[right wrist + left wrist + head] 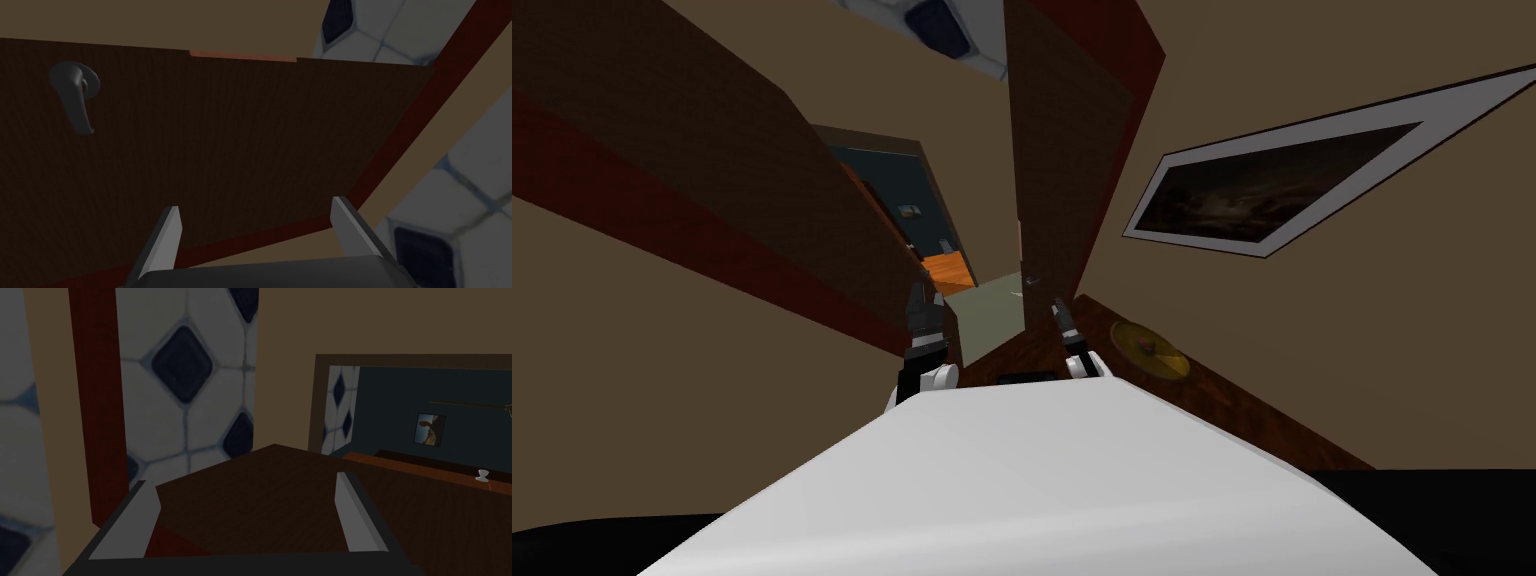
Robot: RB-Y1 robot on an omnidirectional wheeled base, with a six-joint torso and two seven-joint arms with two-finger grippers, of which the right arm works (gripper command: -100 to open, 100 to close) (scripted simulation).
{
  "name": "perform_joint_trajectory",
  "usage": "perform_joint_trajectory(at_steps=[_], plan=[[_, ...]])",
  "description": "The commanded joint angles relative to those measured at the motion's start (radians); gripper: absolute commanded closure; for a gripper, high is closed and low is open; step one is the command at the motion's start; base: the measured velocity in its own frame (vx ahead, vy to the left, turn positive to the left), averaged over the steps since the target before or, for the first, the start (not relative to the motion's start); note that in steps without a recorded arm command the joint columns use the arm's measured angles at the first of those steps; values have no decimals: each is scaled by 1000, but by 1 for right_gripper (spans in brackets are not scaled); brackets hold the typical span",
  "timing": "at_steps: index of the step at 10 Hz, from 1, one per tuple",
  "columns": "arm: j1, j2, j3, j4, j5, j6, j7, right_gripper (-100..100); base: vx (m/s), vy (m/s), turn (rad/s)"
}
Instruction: Push the door open
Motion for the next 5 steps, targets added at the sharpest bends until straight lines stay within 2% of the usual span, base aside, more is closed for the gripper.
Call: perform_joint_trajectory(at_steps=[1, 5], plan=[[-11, -3, 7, 33, 3, -5, -10, -100, 91, -50, 43], [-40, -9, 22, 129, 11, -27, -32, -100, 95, -41, 45]])
